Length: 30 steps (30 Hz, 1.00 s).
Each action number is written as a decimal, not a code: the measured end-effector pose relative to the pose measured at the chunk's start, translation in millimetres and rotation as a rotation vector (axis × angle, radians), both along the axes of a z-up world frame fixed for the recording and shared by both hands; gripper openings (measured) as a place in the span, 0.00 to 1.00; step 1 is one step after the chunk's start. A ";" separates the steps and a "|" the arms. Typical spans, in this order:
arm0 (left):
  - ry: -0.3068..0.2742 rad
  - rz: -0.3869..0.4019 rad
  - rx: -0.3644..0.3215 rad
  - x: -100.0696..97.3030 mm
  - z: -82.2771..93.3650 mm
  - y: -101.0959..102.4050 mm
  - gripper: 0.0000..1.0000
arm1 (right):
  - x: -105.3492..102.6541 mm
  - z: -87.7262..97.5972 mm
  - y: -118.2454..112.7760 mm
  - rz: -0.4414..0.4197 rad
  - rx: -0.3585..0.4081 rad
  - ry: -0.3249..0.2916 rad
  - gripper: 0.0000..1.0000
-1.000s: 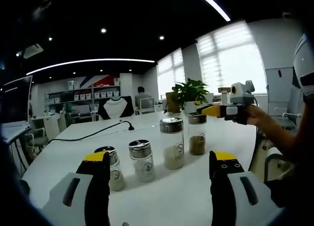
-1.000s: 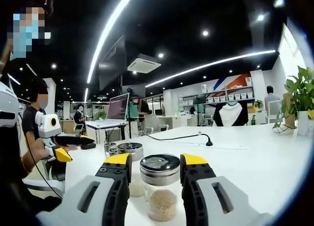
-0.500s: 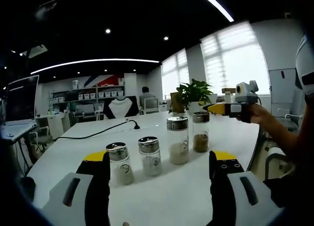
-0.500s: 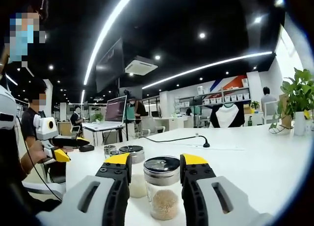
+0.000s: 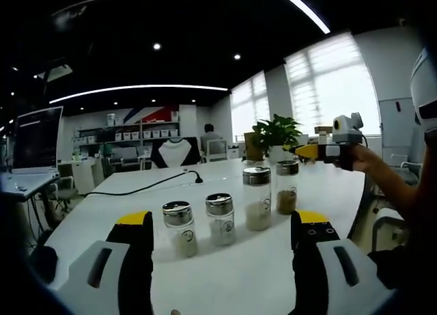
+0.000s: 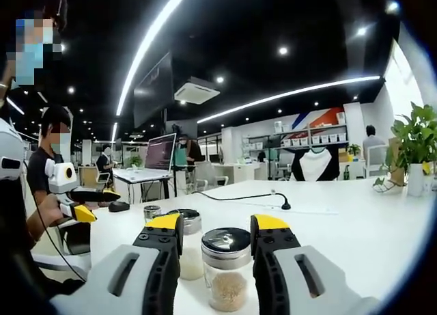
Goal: Rotate the seasoning bottle until the label or dispensing opening points toward the visible target arrow and the bottle remains upright within the marked orientation range
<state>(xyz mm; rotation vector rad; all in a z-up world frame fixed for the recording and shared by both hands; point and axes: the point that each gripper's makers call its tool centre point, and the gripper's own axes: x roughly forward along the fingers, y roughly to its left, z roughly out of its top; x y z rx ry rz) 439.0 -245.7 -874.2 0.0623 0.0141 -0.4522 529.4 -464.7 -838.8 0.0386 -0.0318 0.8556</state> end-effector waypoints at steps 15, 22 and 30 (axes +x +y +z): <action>0.000 0.030 0.021 9.1 0.0 11.3 0.87 | -2.1 -4.6 -2.5 -0.024 -0.024 -0.009 0.37; 0.019 0.053 0.030 19.2 -5.3 14.7 0.87 | -6.5 -9.1 -11.9 -0.071 -0.076 -0.046 0.40; 0.008 0.087 0.015 28.4 1.7 21.5 0.87 | -13.2 -22.5 -10.6 -0.106 -0.102 -0.039 0.63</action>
